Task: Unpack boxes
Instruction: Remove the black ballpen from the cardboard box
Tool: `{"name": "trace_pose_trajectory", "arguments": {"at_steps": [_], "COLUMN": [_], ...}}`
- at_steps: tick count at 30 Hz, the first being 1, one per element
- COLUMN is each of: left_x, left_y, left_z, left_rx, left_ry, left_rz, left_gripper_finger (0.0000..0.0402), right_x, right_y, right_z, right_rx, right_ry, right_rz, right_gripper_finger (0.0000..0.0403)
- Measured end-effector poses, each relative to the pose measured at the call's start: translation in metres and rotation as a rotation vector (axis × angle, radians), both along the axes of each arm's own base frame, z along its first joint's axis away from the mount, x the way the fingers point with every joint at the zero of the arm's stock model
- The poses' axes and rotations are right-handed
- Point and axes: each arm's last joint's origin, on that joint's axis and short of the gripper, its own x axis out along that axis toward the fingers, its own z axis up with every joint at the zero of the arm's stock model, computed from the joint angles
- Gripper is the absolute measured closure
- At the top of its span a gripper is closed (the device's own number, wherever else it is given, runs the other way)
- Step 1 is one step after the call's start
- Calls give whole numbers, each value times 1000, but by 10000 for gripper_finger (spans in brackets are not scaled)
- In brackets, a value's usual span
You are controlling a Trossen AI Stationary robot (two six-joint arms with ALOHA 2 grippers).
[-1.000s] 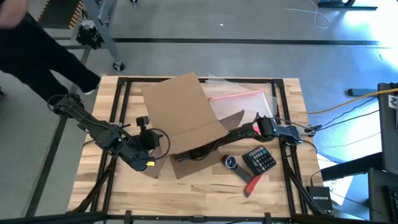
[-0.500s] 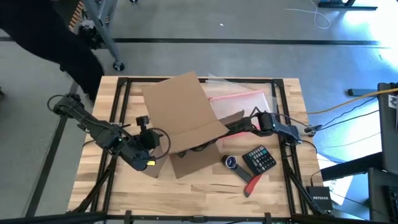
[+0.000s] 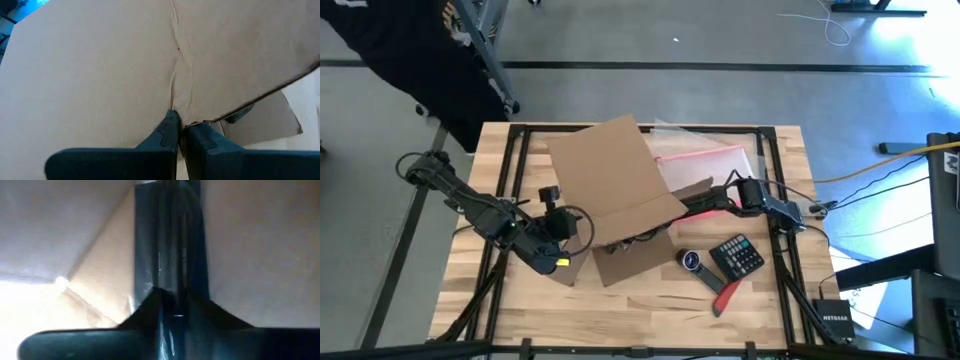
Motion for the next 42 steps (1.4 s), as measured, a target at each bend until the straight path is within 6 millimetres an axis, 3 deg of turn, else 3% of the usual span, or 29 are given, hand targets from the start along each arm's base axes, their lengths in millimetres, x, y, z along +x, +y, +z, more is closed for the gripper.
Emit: {"name": "trace_pose_trajectory", "arguments": {"at_steps": [5,10,16,23,34,42], "left_x": [0,0,0,0,0,0], "left_y": [0,0,0,0,0,0], "left_z": [0,0,0,0,0,0], "left_rx": [-1,-2,-4,-3,-1,1], "left_ry": [-1,-1,-2,-1,0,1], "left_rz": [1,1,1,1,1,-2], "left_gripper_finger": [398,398,398,398,398,398], "right_x": [1,1,-2,-11,-50,-86], "right_y": [1,6,23,49,90,111], "right_z": [1,2,22,62,89,129], "right_rx": [-15,-27,-57,-77,-161,-242], "right_ry": [-5,-18,8,85,379,434], "right_rz": [13,21,44,95,178,195], "right_gripper_finger": [392,393,393,393,392,392]}}
